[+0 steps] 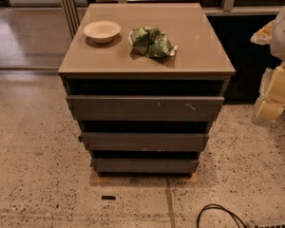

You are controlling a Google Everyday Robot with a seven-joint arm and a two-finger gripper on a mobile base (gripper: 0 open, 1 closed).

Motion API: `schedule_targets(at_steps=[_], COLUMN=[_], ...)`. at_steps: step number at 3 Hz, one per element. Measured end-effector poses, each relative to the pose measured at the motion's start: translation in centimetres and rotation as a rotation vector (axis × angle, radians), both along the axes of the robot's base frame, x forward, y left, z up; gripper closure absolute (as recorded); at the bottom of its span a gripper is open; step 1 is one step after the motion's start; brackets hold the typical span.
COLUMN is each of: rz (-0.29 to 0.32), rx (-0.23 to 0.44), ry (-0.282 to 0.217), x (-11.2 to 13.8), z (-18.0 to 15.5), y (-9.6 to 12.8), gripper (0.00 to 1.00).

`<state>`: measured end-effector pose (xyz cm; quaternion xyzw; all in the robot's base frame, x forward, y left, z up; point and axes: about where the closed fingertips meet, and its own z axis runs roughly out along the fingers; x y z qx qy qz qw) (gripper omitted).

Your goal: Open middle drawer

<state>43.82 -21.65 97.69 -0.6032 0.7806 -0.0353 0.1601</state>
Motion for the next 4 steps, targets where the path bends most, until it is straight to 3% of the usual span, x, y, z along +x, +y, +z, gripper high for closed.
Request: schedule_targets(at_steps=[1,3,4], rz=[0.0,0.053,0.079], rx=[0.0,0.113,0.182], ry=[0.0,0.105,0.134], x=[0.0,-1.5,-1.8], z=[0.0,-7.9,-12.1], y=[0.0,2.7,4.0], gripper=[0.0,0.0,0.0])
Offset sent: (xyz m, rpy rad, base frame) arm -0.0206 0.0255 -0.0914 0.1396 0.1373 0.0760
